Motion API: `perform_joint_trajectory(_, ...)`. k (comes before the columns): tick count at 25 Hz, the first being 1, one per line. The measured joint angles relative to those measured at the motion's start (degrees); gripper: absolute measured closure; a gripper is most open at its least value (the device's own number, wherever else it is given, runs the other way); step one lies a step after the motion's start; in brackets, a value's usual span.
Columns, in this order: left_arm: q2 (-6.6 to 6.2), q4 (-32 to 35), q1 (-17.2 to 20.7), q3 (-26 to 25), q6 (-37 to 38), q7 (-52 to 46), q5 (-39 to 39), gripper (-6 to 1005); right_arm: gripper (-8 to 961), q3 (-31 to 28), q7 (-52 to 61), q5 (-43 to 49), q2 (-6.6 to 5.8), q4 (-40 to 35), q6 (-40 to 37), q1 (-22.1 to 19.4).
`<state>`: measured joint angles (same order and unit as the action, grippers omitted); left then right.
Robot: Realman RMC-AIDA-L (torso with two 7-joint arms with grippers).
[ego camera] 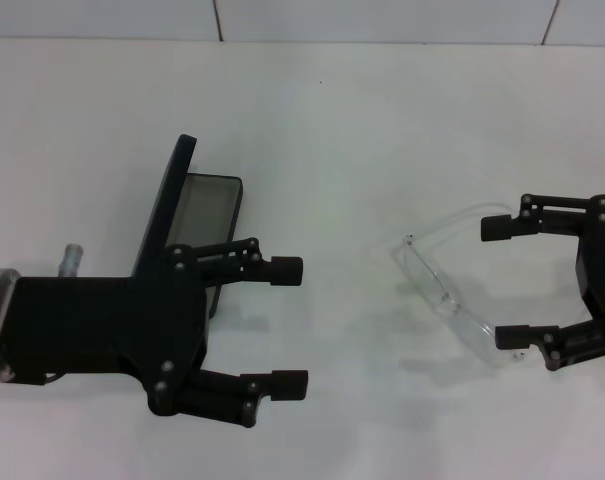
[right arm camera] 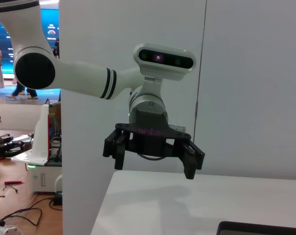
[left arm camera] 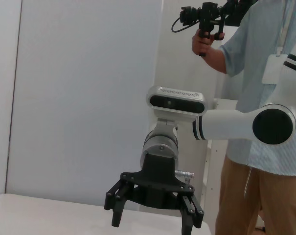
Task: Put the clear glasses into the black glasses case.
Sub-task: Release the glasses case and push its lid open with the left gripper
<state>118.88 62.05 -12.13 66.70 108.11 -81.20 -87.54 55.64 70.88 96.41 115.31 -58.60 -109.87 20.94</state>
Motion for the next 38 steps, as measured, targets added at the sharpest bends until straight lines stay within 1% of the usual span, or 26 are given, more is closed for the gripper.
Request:
perform_joint_trajectory(8, -0.05, -0.09, 0.15, 0.0, -0.01, 0.12, 0.0, 107, 69, 2.74, -0.04, 0.1, 0.07, 0.88, 0.94, 0.4)
perform_joint_trajectory(15, 0.04, -0.09, 0.32, -0.24, -0.01, 0.61, 0.53, 108, 69, 2.78, -0.07, -0.39, 0.11, 1.11, 1.57, 0.61)
perform_joint_trajectory(17, 0.42, -0.3, 0.69, -1.46, -0.01, 1.54, 1.27, 108, 69, 2.47, -0.45, -1.63, 0.15, 2.0, 1.64, 0.53)
perform_joint_trajectory(18, 0.61, -0.82, 1.01, -2.21, -0.03, 2.37, 2.24, 108, 69, 2.34, -1.55, -3.7, 0.2, 3.62, 1.69, 0.16)
perform_joint_trajectory(19, 0.71, -1.4, 1.27, -2.59, -0.05, 3.12, 3.38, 108, 69, 2.34, -1.55, -3.7, 0.2, 3.62, 1.69, 0.16)
perform_joint_trajectory(22, 0.7, -3.71, 1.97, -4.14, -0.33, 4.0, 8.15, 109, 69, 1.9, -4.16, -7.49, 0.17, 7.41, 1.63, -1.04)
perform_joint_trajectory(25, 0.75, -4.32, 1.0, -8.15, -1.51, -0.34, 11.04, 109, 70, -0.52, -6.86, -9.62, 0.14, 12.01, 0.53, -2.68)
perform_joint_trajectory(27, 0.6, -3.92, -0.73, -10.67, -3.57, -6.77, 11.66, 109, 70, -2.9, -8.57, -10.23, 0.13, 14.95, -0.5, -3.44)
perform_joint_trajectory(28, -0.18, -2.71, -3.66, -12.94, -6.18, -15.33, 9.71, 109, 70, -4.98, -9.29, -10.44, 0.09, 16.71, -1.48, -3.83)
perform_joint_trajectory(29, -0.18, -2.71, -3.66, -12.94, -6.18, -15.33, 9.71, 110, 70, -4.98, -9.29, -10.44, 0.09, 16.71, -1.48, -3.83)
perform_joint_trajectory(30, -0.63, -1.88, -5.1, -13.74, -7.35, -19.3, 8.2, 110, 70, -6.98, -9.54, -10.48, 0.01, 17.84, -2.43, -4.14)
perform_joint_trajectory(32, -2.06, 0.54, -8.59, -14.92, -9.82, -28.86, 2.39, 110, 70, -9.47, -9.7, -10.44, -0.14, 19.09, -3.47, -4.64)
perform_joint_trajectory(34, -3.22, 3.56, -11.88, -15.27, -11.88, -37.84, -4.74, 110, 70, -11.75, -10.27, -10.28, -0.28, 20.05, -4.06, -5.24)
perform_joint_trajectory(35, -3.68, 5.51, -13.74, -15.33, -12.6, -42.94, -9.91, 110, 70, -12.75, -10.77, -10.18, -0.35, 20.57, -4.16, -5.65)
perform_joint_trajectory(36, -3.87, 6.79, -15.0, -15.23, -12.84, -45.97, -13.51, 110, 70, -13.65, -11.37, -10.12, -0.42, 21.16, -4.18, -5.96)
perform_joint_trajectory(38, -3.85, 9.82, -18.58, -14.86, -12.98, -53.87, -23.91, 111, 71, -15.26, -12.3, -10.09, -0.6, 22.35, -4.21, -6.47)
